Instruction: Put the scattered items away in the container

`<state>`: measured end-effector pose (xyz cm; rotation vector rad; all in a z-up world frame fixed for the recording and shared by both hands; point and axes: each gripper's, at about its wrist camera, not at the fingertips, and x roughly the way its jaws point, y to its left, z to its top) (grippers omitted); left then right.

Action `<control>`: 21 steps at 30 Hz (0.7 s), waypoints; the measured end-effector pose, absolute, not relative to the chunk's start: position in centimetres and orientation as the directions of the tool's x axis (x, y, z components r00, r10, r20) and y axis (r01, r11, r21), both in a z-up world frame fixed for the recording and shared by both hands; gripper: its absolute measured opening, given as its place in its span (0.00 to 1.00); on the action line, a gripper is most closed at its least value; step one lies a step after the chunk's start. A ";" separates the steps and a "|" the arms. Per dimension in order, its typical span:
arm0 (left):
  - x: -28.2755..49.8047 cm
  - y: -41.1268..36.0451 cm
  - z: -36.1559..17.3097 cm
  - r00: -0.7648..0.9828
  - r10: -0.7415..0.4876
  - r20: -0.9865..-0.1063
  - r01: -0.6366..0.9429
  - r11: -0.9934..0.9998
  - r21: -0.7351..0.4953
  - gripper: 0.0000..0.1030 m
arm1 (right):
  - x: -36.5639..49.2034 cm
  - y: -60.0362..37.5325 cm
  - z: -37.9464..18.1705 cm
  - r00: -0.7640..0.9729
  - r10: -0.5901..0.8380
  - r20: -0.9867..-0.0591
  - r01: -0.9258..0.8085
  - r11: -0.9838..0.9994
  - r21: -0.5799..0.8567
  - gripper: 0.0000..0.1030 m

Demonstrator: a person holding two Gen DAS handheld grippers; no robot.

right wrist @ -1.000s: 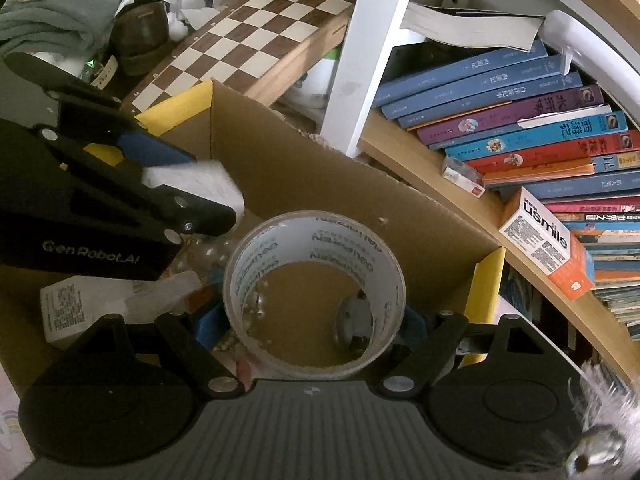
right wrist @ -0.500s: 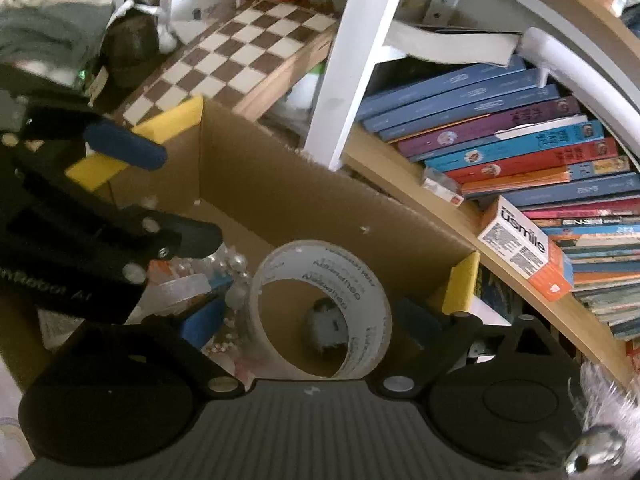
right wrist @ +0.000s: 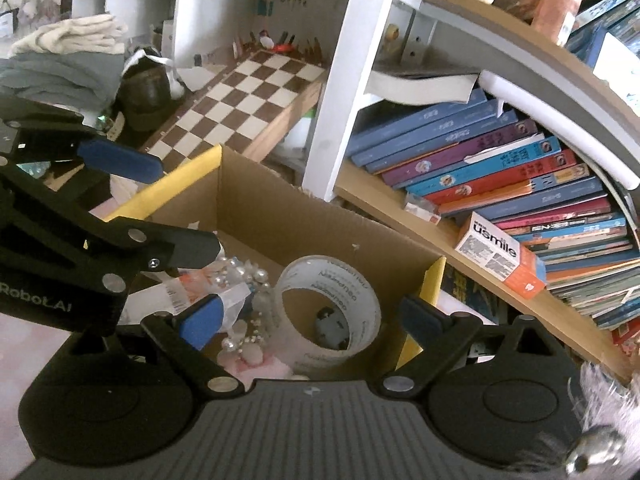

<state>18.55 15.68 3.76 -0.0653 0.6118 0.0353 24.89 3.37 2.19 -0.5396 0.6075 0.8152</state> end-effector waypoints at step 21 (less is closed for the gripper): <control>10.1 12.8 5.2 0.859 -0.004 -0.512 -0.049 0.995 -0.091 0.84 | 18.1 -3.2 4.4 0.573 0.561 -0.597 -0.749 0.654 -0.105 0.97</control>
